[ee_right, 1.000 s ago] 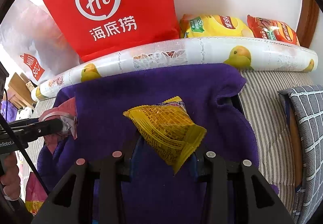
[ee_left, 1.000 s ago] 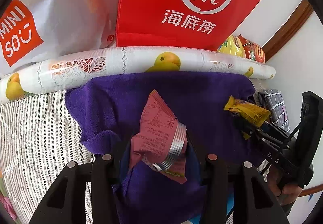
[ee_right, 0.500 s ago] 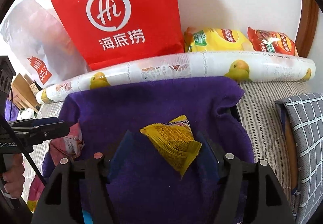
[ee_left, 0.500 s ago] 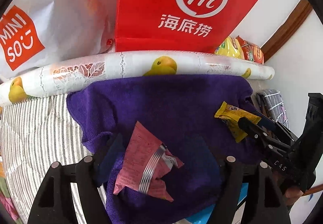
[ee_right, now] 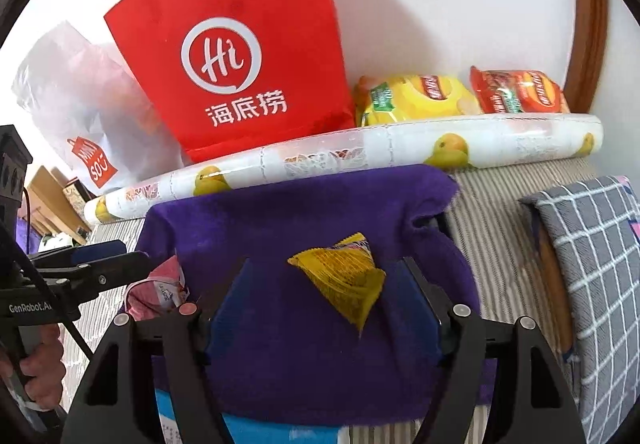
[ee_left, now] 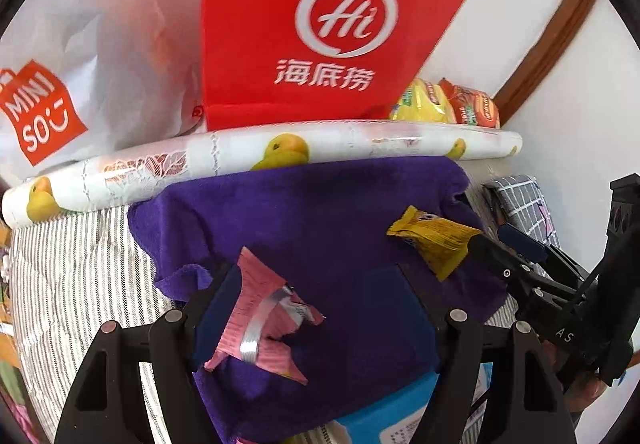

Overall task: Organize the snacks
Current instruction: 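Lower and release the pink packet with the left gripper while the right releases the yellow packet, then withdraw both grippers back toward the snack pile, then grasp the strawberry candy bag with the left gripper while the right grasps the blue cookie packet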

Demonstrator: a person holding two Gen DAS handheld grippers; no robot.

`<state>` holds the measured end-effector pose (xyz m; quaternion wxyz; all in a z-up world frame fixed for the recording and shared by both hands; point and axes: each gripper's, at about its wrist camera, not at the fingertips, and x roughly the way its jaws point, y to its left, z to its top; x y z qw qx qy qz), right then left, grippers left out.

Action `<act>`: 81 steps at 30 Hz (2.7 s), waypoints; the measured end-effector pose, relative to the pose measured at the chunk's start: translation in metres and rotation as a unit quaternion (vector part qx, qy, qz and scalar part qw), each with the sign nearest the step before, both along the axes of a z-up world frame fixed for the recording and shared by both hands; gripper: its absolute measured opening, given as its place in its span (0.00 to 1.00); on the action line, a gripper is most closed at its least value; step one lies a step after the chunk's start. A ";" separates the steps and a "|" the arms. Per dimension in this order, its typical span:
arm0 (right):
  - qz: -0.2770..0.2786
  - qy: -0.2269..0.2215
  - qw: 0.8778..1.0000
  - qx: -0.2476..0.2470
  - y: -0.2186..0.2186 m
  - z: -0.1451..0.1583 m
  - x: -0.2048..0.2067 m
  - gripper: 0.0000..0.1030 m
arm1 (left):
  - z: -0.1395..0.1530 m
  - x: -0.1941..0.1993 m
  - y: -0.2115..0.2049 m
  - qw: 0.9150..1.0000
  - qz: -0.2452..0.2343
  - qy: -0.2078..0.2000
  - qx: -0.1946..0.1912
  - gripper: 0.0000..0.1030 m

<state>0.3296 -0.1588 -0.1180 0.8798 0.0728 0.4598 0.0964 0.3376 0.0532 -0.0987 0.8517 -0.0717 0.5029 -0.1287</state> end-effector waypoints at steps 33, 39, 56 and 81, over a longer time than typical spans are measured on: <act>-0.059 -0.067 0.993 -0.078 -0.031 0.086 -0.148 0.86 | 0.097 -0.081 -0.019 0.991 -0.016 -0.135 0.003 0.80; -0.055 -0.071 0.993 -0.076 -0.039 0.091 -0.173 0.86 | 0.105 -0.098 -0.031 0.990 -0.026 -0.135 -0.015 0.80; -0.015 -0.052 0.998 -0.025 -0.015 0.041 -0.214 0.86 | 0.063 -0.149 -0.007 0.992 -0.029 -0.110 0.058 0.78; 0.027 0.077 0.996 -0.017 0.044 -0.063 -0.198 0.78 | 0.030 -0.191 0.042 0.996 0.021 -0.076 0.044 0.78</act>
